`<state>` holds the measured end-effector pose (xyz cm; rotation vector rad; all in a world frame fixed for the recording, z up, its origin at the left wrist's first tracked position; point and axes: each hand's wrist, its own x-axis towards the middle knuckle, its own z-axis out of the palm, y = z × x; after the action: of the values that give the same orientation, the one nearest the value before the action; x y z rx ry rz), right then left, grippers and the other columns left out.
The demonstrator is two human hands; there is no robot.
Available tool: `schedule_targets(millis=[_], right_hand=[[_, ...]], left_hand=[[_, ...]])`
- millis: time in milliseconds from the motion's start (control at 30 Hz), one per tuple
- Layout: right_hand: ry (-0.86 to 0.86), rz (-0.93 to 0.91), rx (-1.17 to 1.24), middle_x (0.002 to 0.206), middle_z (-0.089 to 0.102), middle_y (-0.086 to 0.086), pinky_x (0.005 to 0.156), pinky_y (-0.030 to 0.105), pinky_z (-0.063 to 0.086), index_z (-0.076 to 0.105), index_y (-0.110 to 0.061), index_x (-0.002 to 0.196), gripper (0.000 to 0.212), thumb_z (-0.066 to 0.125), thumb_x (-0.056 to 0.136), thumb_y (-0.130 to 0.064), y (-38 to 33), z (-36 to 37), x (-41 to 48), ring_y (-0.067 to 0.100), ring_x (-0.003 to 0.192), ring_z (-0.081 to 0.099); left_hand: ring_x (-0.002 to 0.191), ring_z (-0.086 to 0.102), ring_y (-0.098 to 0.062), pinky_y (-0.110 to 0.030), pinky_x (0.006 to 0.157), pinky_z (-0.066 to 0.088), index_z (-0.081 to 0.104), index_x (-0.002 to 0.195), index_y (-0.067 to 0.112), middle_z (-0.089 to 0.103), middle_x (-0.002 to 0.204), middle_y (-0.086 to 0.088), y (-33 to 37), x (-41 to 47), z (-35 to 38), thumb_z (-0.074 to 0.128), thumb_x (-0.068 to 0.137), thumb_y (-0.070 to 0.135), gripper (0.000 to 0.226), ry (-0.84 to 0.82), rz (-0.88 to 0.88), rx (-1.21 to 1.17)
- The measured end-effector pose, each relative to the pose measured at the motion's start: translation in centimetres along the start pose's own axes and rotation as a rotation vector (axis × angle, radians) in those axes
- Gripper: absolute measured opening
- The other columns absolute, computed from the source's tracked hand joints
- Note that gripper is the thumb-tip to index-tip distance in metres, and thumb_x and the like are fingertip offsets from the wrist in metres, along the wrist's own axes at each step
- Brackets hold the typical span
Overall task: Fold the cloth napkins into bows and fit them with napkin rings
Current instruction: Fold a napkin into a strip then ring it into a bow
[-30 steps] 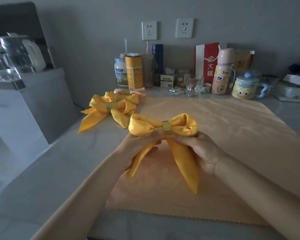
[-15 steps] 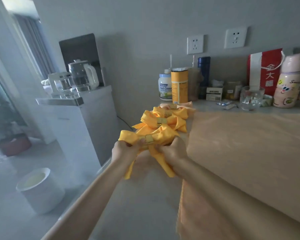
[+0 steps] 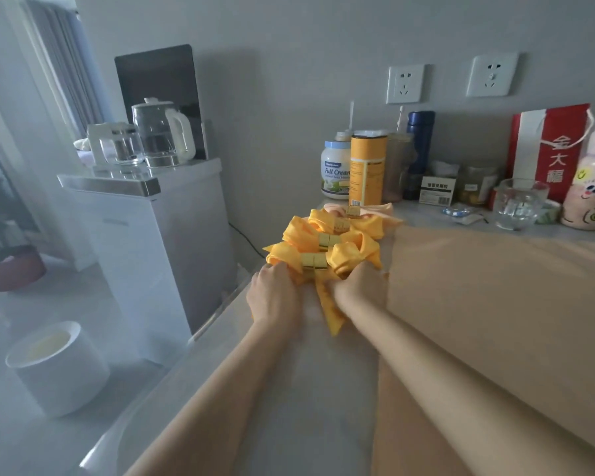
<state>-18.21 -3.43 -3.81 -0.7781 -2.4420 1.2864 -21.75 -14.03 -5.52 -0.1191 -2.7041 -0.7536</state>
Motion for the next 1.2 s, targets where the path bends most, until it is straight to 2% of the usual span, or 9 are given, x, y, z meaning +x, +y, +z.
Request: schedule_targets(millis=[133, 233, 400, 467, 567, 700, 767, 933, 1200], right_hand=[[-0.083, -0.032, -0.128, 0.118, 0.059, 0.015, 0.084, 0.031, 0.048, 0.059, -0.005, 0.112, 0.031, 0.056, 0.087, -0.024, 0.3, -0.7, 0.3, 0.032, 0.107, 0.057], [-0.141, -0.091, -0.257, 0.117, 0.061, 0.013, 0.082, 0.032, 0.046, 0.059, -0.007, 0.111, 0.033, 0.053, 0.090, -0.033, 0.5, -1.1, -0.4, 0.032, 0.107, 0.057], [-0.199, -0.285, -0.570, 0.130, 0.050, 0.012, 0.088, 0.034, 0.042, 0.054, -0.011, 0.124, 0.035, 0.039, 0.096, -0.027, 1.2, -2.2, -1.8, 0.031, 0.115, 0.052], [-0.256, -0.355, -0.573, 0.133, 0.045, 0.012, 0.096, 0.038, 0.043, 0.054, -0.014, 0.127, 0.036, 0.039, 0.094, -0.017, 1.7, -2.7, -2.2, 0.031, 0.117, 0.050], [-0.268, -0.405, -0.463, 0.126, 0.053, 0.013, 0.094, 0.035, 0.045, 0.061, -0.011, 0.117, 0.034, 0.042, 0.089, -0.008, 2.4, -3.7, -2.3, 0.030, 0.112, 0.053], [-0.154, -0.422, -0.263, 0.125, 0.059, 0.007, 0.094, 0.027, 0.041, 0.059, -0.012, 0.120, 0.033, 0.046, 0.090, -0.006, 2.8, -4.8, -2.3, 0.024, 0.116, 0.053], [-0.147, -0.464, -0.208, 0.129, 0.056, 0.008, 0.096, 0.027, 0.039, 0.053, -0.014, 0.126, 0.038, 0.047, 0.089, -0.005, 3.1, -5.0, -2.4, 0.023, 0.120, 0.050], [-0.231, -0.514, -0.262, 0.142, 0.039, 0.012, 0.102, 0.031, 0.037, 0.027, -0.021, 0.146, 0.069, 0.053, 0.084, -0.002, 3.6, -4.7, -2.2, 0.027, 0.129, 0.040], [-0.264, -0.412, -0.324, 0.151, 0.025, 0.011, 0.112, 0.038, 0.028, 0.022, -0.018, 0.148, 0.068, 0.051, 0.087, -0.010, 3.5, -4.6, -1.4, 0.031, 0.137, 0.027]], left_hand=[[0.097, 0.052, -0.030, -0.031, 0.065, 0.034, 0.059, 0.097, 0.005, 0.057, 0.106, -0.010, -0.4, 0.0, -0.5, 0.043, 0.086, 0.003, 0.020, -0.077, 0.084, 0.033], [0.109, 0.047, -0.031, -0.033, 0.077, 0.031, 0.060, 0.101, 0.011, 0.057, 0.112, -0.007, -0.1, -0.6, -1.0, 0.042, 0.092, 0.023, 0.023, -0.151, 0.073, 0.050], [0.127, 0.031, -0.031, -0.043, 0.099, 0.027, 0.057, 0.118, 0.015, 0.049, 0.126, -0.007, 1.1, -1.5, -1.2, 0.034, 0.080, 0.076, 0.076, -0.303, -0.009, 0.102], [0.127, 0.029, -0.031, -0.044, 0.099, 0.025, 0.052, 0.121, 0.011, 0.047, 0.128, -0.007, 1.2, -1.6, -0.8, 0.038, 0.071, 0.084, 0.090, -0.308, -0.039, 0.086], [0.128, 0.027, -0.032, -0.045, 0.100, 0.020, 0.046, 0.127, 0.014, 0.044, 0.129, -0.006, 1.0, -1.6, 0.0, 0.038, 0.061, 0.091, 0.102, -0.322, -0.037, 0.086], [0.135, 0.018, -0.032, -0.044, 0.106, 0.018, 0.032, 0.135, 0.010, 0.035, 0.137, -0.009, 1.3, -2.1, -0.3, 0.051, 0.077, 0.070, 0.086, -0.343, -0.049, 0.063], [0.132, 0.022, -0.032, -0.043, 0.104, 0.021, 0.036, 0.132, 0.011, 0.039, 0.135, -0.011, 1.4, -2.3, -0.8, 0.051, 0.084, 0.060, 0.070, -0.334, -0.043, 0.055], [0.112, 0.040, -0.030, -0.038, 0.080, 0.026, 0.049, 0.096, 0.014, 0.054, 0.112, -0.006, 0.9, -1.9, -0.7, 0.050, 0.086, 0.033, 0.021, -0.208, 0.001, 0.049], [0.096, 0.052, -0.031, -0.033, 0.072, 0.035, 0.056, 0.096, 0.009, 0.056, 0.102, -0.010, 0.5, -2.0, -0.7, 0.044, 0.084, 0.005, 0.017, -0.094, 0.110, 0.083]])
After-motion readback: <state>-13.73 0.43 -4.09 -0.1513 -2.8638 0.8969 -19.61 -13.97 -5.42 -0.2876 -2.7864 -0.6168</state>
